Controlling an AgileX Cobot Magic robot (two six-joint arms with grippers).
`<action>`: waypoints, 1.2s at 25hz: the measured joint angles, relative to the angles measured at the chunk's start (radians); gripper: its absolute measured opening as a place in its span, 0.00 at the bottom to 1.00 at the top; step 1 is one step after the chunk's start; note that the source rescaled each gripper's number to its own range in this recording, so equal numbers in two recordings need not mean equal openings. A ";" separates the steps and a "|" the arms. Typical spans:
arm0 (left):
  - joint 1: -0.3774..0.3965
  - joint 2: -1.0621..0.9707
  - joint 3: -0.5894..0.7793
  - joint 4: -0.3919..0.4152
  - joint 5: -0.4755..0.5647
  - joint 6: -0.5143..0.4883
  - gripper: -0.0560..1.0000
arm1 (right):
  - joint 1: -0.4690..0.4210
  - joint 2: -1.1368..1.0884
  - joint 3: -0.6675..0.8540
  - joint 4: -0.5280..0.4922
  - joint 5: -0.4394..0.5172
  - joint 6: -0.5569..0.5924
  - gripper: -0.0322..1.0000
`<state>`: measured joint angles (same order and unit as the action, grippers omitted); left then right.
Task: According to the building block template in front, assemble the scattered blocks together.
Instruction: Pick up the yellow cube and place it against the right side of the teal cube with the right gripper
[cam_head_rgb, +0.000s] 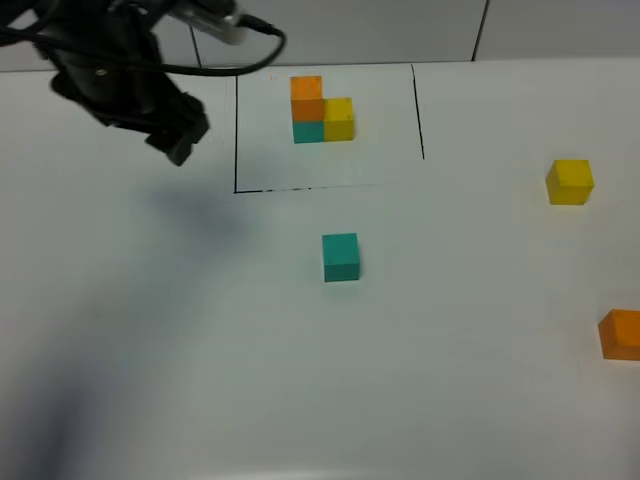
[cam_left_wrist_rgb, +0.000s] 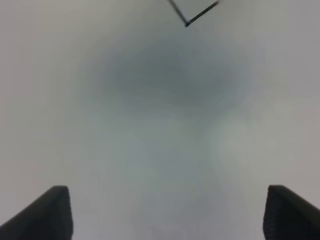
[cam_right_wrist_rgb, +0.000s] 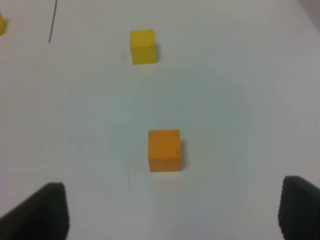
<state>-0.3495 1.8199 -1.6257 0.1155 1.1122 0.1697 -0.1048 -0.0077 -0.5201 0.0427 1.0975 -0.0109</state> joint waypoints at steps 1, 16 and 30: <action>0.031 -0.049 0.065 0.002 -0.036 -0.017 0.75 | 0.000 0.000 0.000 0.000 0.000 0.000 0.77; 0.170 -0.612 0.497 0.004 -0.127 -0.186 0.75 | 0.000 0.000 0.000 0.003 0.000 0.000 0.77; 0.170 -1.113 0.803 -0.027 -0.142 -0.208 0.93 | 0.000 0.000 0.000 0.004 0.000 0.001 0.77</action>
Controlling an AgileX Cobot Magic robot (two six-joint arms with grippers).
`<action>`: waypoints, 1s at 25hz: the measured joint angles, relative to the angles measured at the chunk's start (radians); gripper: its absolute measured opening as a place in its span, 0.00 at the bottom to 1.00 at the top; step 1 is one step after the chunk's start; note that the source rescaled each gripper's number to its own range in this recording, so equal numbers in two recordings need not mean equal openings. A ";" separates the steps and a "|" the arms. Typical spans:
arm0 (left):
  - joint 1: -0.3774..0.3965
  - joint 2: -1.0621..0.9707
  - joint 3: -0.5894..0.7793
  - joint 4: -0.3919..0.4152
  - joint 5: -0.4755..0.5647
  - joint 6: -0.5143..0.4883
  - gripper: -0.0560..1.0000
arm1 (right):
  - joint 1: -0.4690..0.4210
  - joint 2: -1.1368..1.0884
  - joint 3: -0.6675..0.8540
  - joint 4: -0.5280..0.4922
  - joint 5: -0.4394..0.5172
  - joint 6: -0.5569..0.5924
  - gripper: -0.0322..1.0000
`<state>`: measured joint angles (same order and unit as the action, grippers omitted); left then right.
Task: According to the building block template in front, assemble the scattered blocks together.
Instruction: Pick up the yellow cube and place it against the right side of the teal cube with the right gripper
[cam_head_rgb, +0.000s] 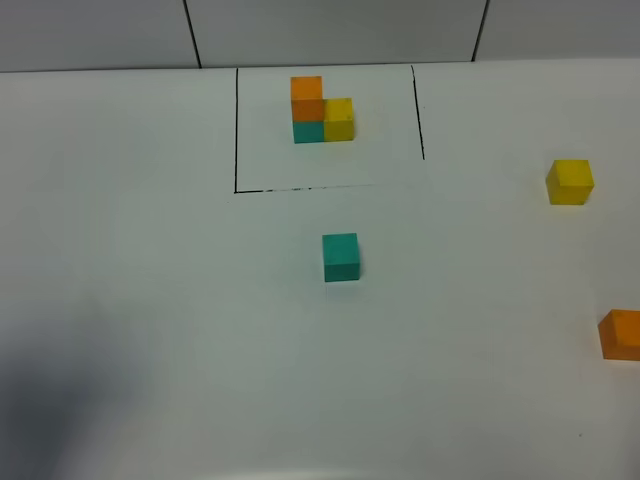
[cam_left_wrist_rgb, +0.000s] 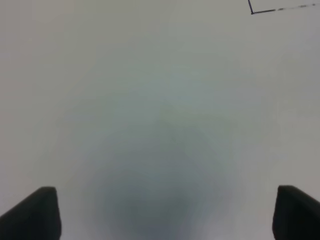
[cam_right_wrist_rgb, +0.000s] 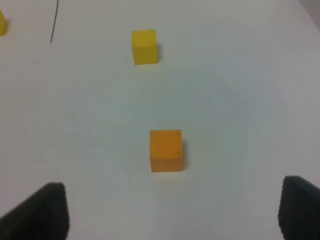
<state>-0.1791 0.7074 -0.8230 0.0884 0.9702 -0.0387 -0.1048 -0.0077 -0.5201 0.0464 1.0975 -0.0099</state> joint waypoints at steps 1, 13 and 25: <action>0.000 -0.034 0.015 -0.001 0.012 0.000 0.93 | 0.000 0.000 0.000 0.000 0.000 0.000 0.77; 0.000 -0.455 0.230 -0.107 0.090 0.001 0.95 | 0.000 0.000 0.000 0.000 0.000 0.001 0.77; 0.000 -0.691 0.317 -0.161 0.112 0.039 0.95 | 0.000 0.000 0.000 0.000 0.000 0.002 0.77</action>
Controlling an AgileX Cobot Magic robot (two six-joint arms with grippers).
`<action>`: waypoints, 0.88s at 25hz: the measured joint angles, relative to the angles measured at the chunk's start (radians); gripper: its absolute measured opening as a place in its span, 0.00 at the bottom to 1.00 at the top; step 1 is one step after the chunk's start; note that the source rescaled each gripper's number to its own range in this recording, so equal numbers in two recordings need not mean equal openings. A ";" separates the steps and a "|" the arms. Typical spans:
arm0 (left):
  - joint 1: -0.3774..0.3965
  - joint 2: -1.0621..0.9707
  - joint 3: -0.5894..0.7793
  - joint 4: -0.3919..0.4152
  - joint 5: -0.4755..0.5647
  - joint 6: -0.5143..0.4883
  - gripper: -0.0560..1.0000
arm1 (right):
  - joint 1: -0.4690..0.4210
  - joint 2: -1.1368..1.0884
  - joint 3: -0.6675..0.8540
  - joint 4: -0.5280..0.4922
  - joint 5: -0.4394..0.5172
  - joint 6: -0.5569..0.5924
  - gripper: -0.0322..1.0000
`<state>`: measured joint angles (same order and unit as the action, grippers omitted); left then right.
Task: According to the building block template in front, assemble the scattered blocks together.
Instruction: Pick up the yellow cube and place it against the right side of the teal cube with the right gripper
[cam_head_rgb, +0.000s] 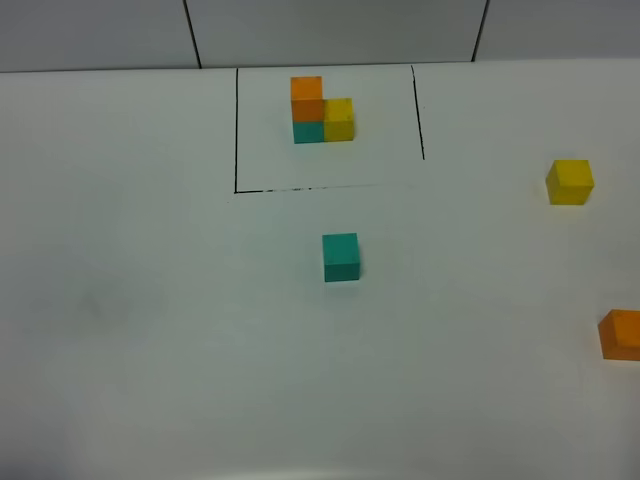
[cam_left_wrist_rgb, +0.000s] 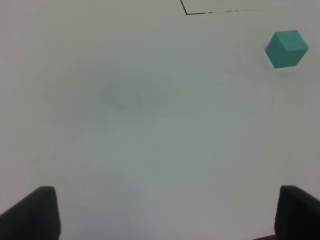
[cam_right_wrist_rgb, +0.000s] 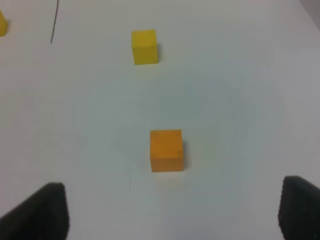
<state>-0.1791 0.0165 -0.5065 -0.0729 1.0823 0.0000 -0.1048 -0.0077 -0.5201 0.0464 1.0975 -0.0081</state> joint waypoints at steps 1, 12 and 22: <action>0.000 -0.010 0.000 -0.001 0.000 0.000 0.94 | 0.000 0.000 0.000 0.000 0.000 0.000 0.77; 0.000 -0.022 0.000 -0.016 0.000 0.009 0.67 | 0.000 0.000 0.000 0.000 0.000 0.008 0.77; 0.094 -0.022 0.000 -0.016 0.000 0.009 0.42 | 0.000 0.000 0.000 0.000 0.000 0.008 0.77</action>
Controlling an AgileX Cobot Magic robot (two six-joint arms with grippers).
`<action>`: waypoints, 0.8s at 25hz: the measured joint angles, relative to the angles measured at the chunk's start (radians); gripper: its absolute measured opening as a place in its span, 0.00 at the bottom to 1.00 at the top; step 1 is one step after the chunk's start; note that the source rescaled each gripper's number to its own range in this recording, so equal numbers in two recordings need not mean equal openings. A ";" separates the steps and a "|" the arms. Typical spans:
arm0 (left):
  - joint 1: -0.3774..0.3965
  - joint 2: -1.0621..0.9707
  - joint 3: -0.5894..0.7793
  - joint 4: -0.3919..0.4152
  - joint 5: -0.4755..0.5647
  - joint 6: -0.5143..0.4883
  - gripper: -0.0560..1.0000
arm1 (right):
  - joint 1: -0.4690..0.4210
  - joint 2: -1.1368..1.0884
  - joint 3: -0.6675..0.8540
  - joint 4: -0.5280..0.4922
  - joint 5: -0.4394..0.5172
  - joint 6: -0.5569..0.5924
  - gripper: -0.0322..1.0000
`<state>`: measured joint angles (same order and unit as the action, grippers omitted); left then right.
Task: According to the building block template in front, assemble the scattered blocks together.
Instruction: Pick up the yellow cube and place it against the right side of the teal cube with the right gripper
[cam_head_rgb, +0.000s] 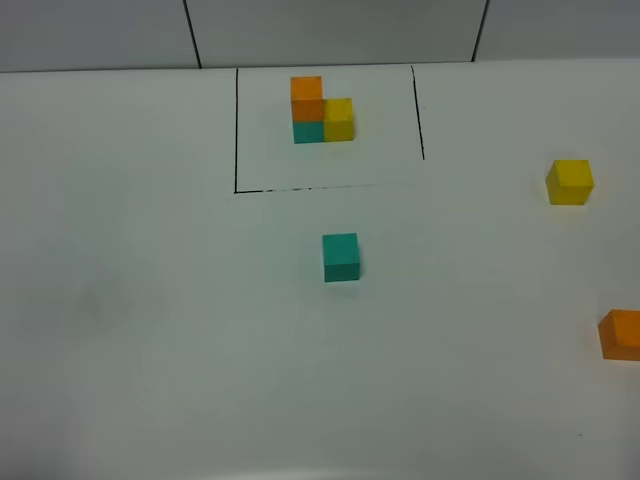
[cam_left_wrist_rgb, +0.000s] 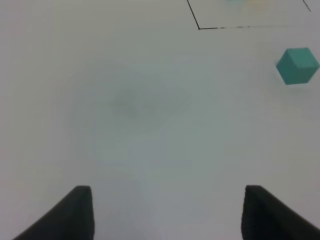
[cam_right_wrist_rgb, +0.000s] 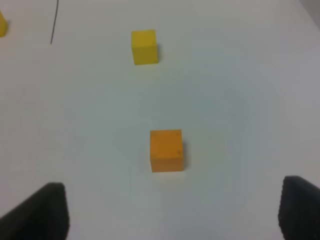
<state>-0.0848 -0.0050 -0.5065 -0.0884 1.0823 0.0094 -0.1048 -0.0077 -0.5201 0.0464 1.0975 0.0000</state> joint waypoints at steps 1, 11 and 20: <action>0.013 0.000 0.000 0.000 0.000 0.000 0.40 | 0.000 0.000 0.000 0.000 0.000 0.000 0.77; 0.024 0.002 0.000 0.000 0.000 0.001 0.27 | 0.000 0.000 0.000 0.000 0.000 0.000 0.77; 0.025 0.002 0.000 0.000 0.000 0.001 0.26 | 0.000 0.000 0.000 0.000 0.000 0.000 0.77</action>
<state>-0.0602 -0.0034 -0.5065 -0.0884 1.0823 0.0101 -0.1048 -0.0077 -0.5201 0.0464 1.0975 0.0000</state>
